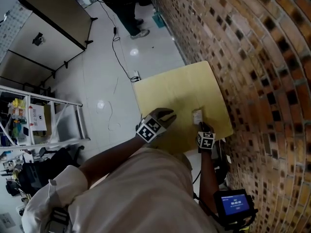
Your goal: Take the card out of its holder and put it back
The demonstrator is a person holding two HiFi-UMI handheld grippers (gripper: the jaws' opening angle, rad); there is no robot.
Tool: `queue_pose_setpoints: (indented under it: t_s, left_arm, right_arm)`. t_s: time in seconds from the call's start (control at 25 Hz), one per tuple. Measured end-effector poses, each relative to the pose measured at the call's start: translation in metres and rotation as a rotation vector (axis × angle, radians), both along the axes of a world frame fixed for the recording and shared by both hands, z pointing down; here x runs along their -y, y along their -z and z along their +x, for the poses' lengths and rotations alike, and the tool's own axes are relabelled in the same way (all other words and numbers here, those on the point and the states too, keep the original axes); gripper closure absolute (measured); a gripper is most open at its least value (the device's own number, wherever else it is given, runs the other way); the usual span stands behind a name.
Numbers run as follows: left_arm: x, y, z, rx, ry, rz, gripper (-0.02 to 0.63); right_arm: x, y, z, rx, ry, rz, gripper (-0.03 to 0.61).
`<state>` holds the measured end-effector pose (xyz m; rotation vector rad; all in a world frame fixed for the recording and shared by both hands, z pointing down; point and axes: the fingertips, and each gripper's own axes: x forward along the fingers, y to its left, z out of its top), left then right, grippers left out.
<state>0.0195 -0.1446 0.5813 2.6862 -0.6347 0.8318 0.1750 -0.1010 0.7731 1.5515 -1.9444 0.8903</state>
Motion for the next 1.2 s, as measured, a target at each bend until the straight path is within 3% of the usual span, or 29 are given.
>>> queue_pose_setpoints:
  t_s: [0.72,1.2]
  left_arm:
    - [0.001,-0.004,0.001,0.026,-0.021,0.001,0.514]
    - [0.001,-0.002,0.010,0.015,-0.039,0.005,0.514]
  right_arm:
    - [0.002,0.023,0.021,-0.003,-0.072,0.086,0.561]
    - [0.009,0.083,0.037,0.003,-0.117,0.198,0.563]
